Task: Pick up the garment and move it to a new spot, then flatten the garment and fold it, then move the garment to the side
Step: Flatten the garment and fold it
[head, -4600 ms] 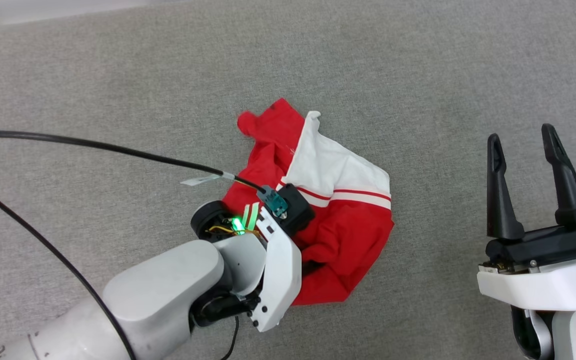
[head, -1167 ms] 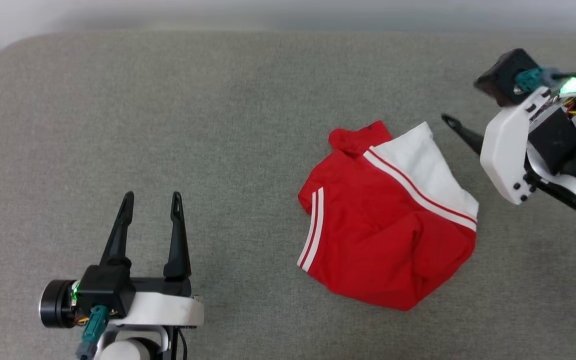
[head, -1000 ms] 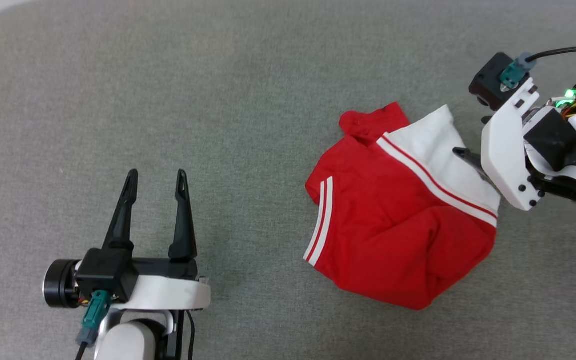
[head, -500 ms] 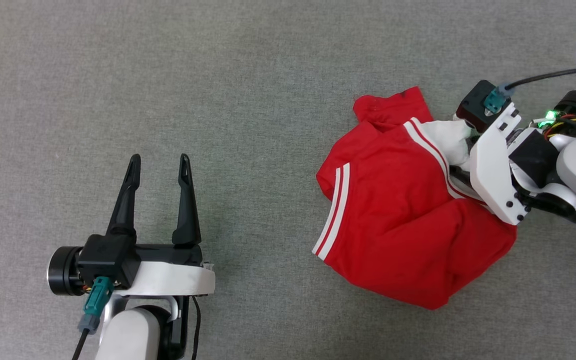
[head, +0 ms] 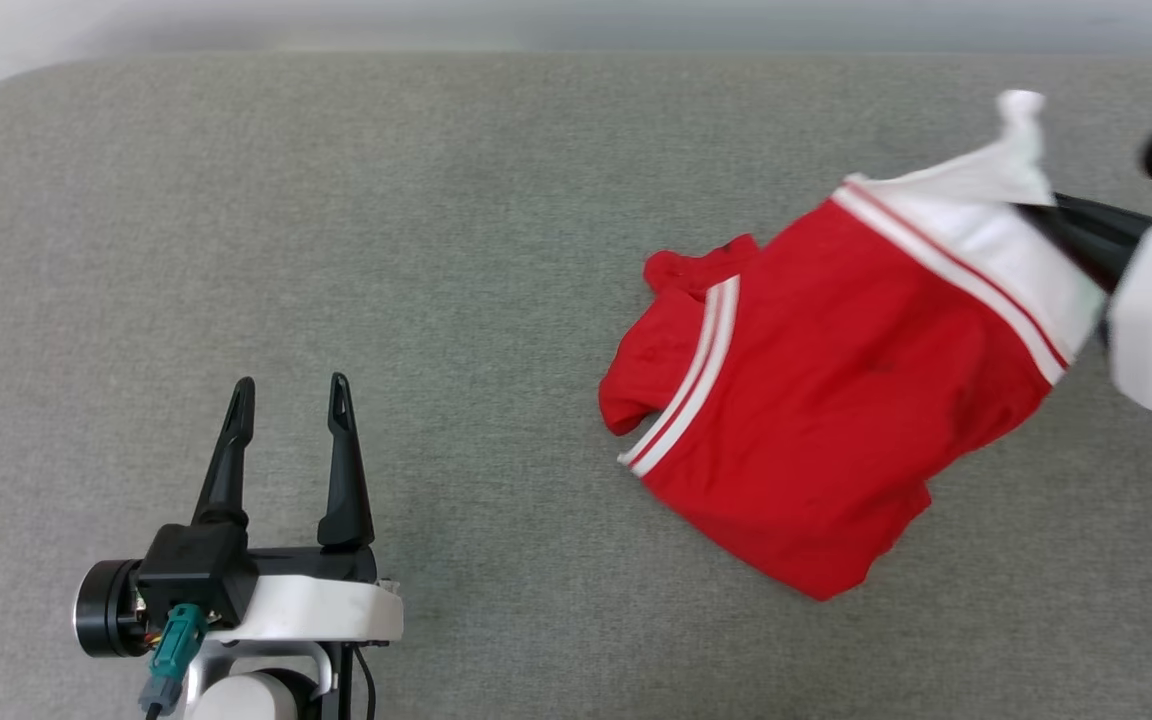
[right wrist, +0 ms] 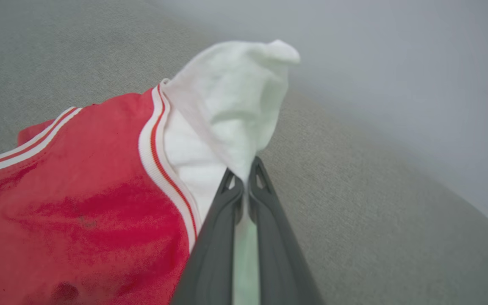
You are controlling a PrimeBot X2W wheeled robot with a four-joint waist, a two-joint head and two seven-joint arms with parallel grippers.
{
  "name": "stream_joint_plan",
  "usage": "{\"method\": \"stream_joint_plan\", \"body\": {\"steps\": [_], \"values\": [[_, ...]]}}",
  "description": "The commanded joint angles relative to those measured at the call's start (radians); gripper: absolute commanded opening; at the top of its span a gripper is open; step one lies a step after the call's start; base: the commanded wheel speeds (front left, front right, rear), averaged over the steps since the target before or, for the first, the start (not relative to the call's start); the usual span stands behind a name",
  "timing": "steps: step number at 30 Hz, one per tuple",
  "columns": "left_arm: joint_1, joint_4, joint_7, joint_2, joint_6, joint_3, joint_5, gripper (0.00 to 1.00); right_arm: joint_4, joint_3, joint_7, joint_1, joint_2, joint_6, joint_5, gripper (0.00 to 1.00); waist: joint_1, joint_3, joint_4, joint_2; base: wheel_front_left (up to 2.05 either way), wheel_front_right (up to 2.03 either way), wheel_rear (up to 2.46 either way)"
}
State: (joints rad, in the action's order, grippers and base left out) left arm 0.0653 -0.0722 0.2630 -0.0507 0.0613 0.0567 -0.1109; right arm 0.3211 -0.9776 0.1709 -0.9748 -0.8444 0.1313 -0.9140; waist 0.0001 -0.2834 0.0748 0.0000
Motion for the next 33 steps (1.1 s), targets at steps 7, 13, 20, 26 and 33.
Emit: {"method": "stream_joint_plan", "body": {"steps": [7, 13, 20, 26, 33], "values": [[-0.009, -0.009, 0.003, 0.001, -0.002, 0.006, -0.008, 1.00, 0.171, 0.159, -0.058, 0.251, -0.055, -0.001, -0.050, 0.00, -0.0001, -0.004, -0.023, 0.0000, 0.00, 0.00, 0.00], [0.006, -0.003, 0.003, 0.001, -0.006, 0.011, -0.004, 1.00, 0.332, 0.207, -0.061, 0.372, -0.004, -0.001, -0.069, 0.00, -0.0001, -0.016, -0.018, 0.0000, 0.00, 0.00, 0.00], [-0.004, 0.011, 0.003, 0.001, -0.010, 0.004, 0.002, 1.00, 0.402, 0.245, -0.134, 0.404, 0.053, -0.001, -0.049, 1.00, -0.0001, 0.010, -0.026, 0.0000, 0.00, 0.00, 0.00], [0.005, 0.019, 0.003, 0.001, -0.034, -0.019, 0.028, 1.00, 0.379, 0.320, -0.346, 0.354, 0.067, -0.001, 0.065, 1.00, -0.0001, 0.048, -0.043, 0.0000, 0.00, 0.00, 0.00], [0.068, 0.022, 0.003, -0.016, -0.082, -0.049, 0.054, 1.00, 0.280, 0.575, -0.436, 0.362, 0.165, -0.001, 0.274, 1.00, -0.0001, 0.074, -0.052, 0.0000, 0.00, 0.00, 0.00]]}}
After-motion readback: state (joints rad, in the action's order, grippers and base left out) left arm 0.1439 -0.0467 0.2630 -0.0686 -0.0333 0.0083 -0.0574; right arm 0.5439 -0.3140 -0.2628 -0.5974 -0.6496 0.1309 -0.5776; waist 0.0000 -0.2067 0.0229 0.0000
